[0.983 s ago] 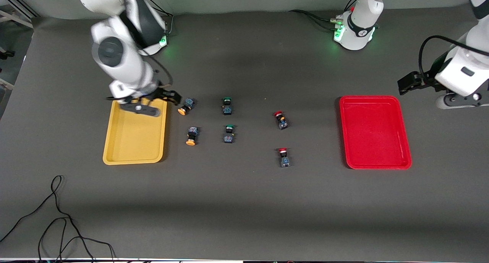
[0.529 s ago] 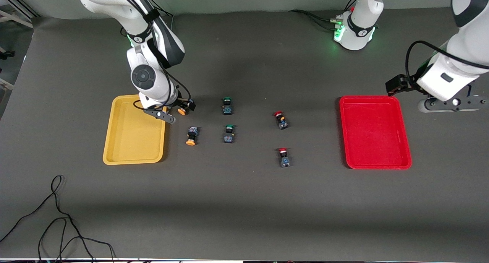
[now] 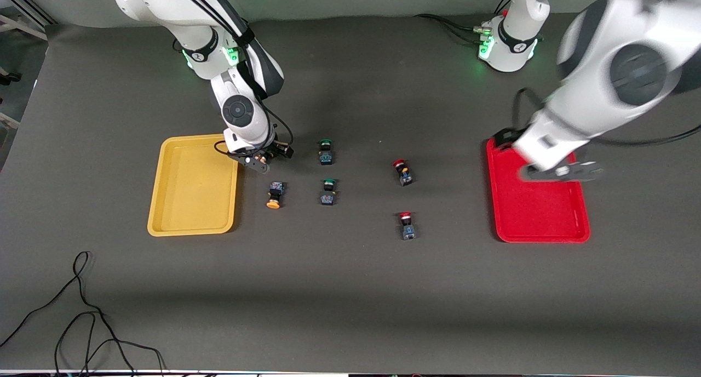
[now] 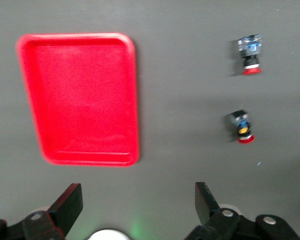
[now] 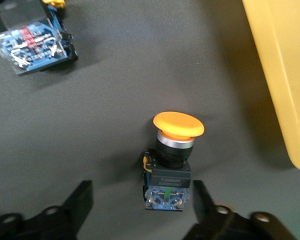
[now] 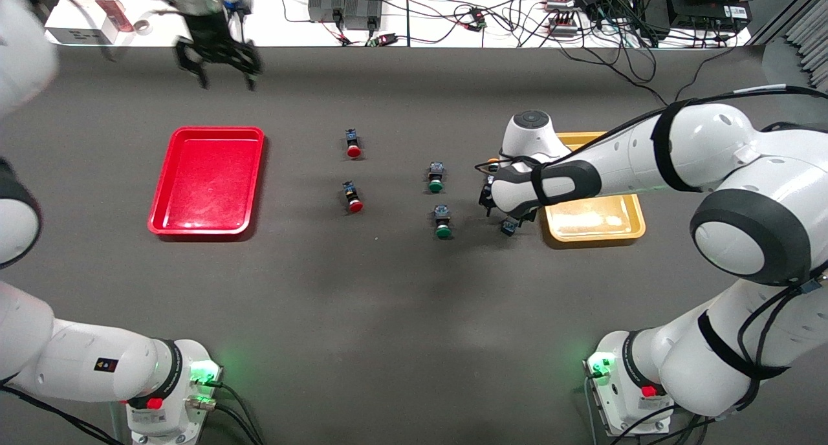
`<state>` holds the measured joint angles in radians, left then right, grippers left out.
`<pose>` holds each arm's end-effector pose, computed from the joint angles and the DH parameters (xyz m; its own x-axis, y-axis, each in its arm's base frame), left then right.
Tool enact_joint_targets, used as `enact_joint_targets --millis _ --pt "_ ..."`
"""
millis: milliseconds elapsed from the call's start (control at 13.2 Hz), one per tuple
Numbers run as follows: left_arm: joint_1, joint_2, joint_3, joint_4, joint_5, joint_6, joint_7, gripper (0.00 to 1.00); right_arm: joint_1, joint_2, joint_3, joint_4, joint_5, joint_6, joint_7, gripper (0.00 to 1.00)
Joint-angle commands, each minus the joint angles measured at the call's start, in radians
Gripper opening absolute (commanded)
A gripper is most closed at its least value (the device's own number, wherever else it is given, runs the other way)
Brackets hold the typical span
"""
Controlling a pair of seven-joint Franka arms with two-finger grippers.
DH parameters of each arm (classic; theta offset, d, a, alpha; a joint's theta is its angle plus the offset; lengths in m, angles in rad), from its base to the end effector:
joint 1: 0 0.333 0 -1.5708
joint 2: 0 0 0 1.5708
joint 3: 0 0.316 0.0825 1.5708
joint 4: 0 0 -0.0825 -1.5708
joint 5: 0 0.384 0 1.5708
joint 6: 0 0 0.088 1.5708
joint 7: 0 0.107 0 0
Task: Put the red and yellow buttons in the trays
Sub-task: 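Grasp the orange button with the right gripper while the left gripper grasps a red button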
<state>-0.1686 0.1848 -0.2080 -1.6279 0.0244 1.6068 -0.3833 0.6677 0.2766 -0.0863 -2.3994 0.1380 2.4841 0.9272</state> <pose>0.5576 -0.2089 0.4960 0.9815 0.0089 -0.1912 -0.0030 -0.9981 -0.0618 0.4007 0.2604 0.1871 0.8814 -0.4496 -0.1452 -0.4336 -0.8918 0.1293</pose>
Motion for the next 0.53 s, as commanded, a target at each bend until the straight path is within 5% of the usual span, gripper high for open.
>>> enact_joint_targets --millis 0,378,453 --pt "-0.099 0.094 -0.001 -0.030 0.003 0.125 -0.156 1.00 0.007 0.021 -0.010 0.000 0.012 0.032 0.012 0.68" --pt "-0.178 0.286 -0.016 -0.038 -0.012 0.293 -0.284 0.98 0.006 0.033 -0.015 -0.007 0.012 0.058 -0.001 0.52" --pt "-0.178 0.320 -0.024 -0.046 -0.023 0.338 -0.319 0.98 0.006 0.033 -0.016 -0.007 0.012 0.056 0.001 0.70"
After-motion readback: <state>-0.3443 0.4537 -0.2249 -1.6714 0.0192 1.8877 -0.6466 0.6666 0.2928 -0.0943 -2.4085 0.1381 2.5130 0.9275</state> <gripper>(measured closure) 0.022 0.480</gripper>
